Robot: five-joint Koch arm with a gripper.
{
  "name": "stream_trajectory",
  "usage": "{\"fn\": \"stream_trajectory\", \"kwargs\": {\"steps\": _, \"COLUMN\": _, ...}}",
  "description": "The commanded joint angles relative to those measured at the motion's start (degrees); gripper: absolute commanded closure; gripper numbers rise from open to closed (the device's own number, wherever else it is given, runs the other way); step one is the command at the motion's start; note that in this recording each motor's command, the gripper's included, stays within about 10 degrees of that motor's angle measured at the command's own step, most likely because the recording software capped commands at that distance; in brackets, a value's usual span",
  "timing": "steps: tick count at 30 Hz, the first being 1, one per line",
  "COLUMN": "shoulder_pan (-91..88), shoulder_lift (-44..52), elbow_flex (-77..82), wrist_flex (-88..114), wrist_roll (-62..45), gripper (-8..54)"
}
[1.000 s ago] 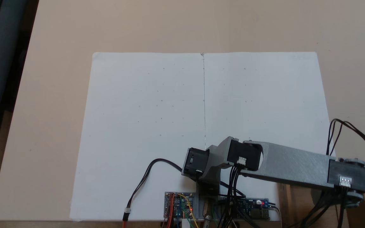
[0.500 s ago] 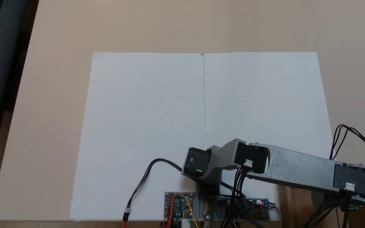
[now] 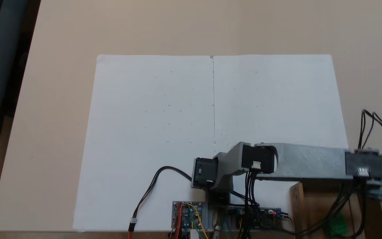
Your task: Grasp a green dice and put it in the bin.
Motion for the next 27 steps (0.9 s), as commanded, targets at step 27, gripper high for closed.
{"fn": "stream_trajectory", "kwargs": {"steps": 27, "shoulder_pan": -88.15, "shoulder_lift": 29.79, "elbow_flex": 34.72, "wrist_flex": -35.22, "wrist_roll": -6.59, "gripper": 2.5}}
